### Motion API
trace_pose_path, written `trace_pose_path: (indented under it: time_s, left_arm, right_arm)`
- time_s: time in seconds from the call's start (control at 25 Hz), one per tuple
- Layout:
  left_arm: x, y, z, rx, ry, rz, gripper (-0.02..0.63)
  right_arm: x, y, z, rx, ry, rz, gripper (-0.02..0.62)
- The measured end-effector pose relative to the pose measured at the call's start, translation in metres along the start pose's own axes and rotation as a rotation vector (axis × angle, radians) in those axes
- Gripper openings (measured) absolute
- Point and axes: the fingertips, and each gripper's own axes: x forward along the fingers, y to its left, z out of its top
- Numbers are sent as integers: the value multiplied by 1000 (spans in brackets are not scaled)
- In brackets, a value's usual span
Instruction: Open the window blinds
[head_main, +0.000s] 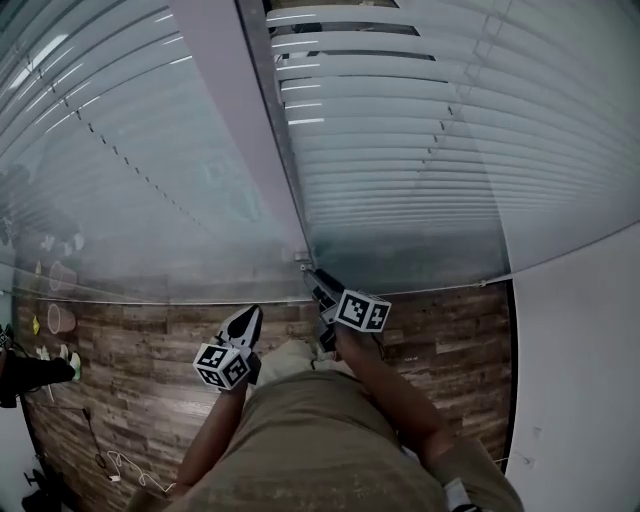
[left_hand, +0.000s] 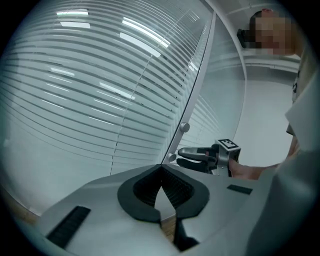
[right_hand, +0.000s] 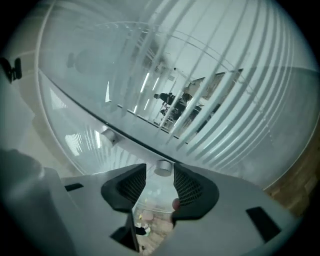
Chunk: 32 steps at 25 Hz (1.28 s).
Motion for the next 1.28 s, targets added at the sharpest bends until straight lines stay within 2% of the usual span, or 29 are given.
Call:
trace_pose_path:
  time_s: [0.16, 0.28, 0.44, 0.76, 0.88, 1.0, 1.12, 1.2, 1.28]
  left_arm:
    - [-8, 16, 22, -4, -34, 17, 14]
    - [-7, 33, 39, -12, -63, 23, 14]
    - [-13, 48, 55, -47, -91, 9, 14]
    - [-25, 38, 77, -53, -92, -48, 14]
    - [-34, 51, 73, -57, -80, -68, 14]
    - [-39, 60, 76, -48, -73, -93, 15]
    - [-36, 70, 73, -40, -60, -116, 14]
    - [-35, 76, 68, -41, -53, -129, 14]
    - [-40, 83, 68, -43, -49, -142, 15]
  right_arm:
    - [-10, 51, 8, -98, 0, 61, 156]
    - [-2, 74, 18, -64, -14, 101, 158]
    - [9, 89, 21, -19, -15, 110, 172]
    - [-5, 114, 51, 49, -83, 111, 179]
    - [-3, 109, 43, 73, -103, 74, 179]
    - [-4, 101, 40, 91, -122, 17, 135]
    - [-5, 90, 39, 95, -151, -25, 129]
    - [-7, 83, 38, 61, -157, -72, 126]
    - [-7, 86, 35, -24, -138, -156, 123]
